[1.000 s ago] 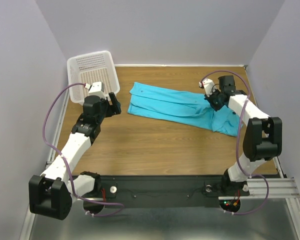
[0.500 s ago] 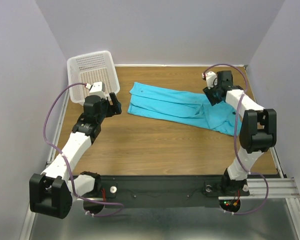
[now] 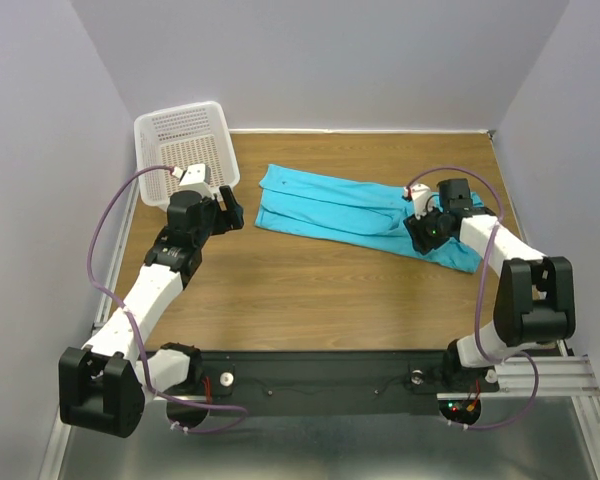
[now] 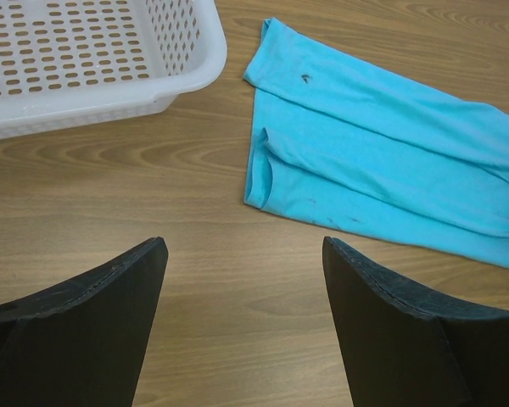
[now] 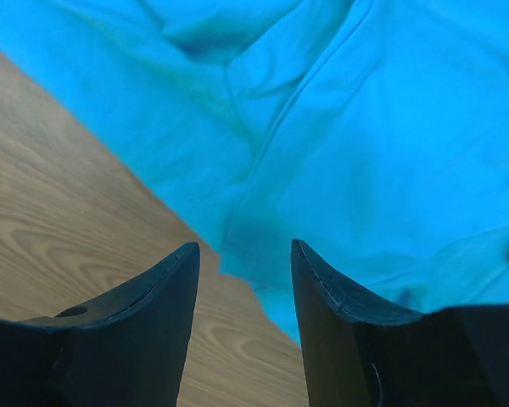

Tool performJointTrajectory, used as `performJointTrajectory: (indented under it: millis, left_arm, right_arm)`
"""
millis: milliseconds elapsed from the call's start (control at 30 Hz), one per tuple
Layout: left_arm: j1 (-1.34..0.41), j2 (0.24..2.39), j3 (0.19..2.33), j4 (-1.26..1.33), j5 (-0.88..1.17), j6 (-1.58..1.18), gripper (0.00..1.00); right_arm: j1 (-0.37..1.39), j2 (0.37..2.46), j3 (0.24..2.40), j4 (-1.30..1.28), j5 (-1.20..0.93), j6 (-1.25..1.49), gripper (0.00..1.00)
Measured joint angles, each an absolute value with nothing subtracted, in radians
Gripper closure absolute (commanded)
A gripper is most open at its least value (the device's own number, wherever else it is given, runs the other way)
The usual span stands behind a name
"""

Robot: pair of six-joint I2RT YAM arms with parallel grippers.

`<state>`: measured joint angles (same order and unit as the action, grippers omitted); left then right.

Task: Fold and stack the t-shirts
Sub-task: Fold the tshirt

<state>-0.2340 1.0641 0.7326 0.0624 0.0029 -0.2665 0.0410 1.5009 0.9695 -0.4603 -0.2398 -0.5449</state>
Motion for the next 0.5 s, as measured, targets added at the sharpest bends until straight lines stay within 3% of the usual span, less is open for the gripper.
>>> performJointTrajectory:
  millis: [500]
  left_arm:
    - [-0.234,1.064,0.733,0.063,0.019,-0.266,0.14]
  right_arm:
    - [0.041,1.562,0.939,-0.479,-0.217,-0.530,0.57]
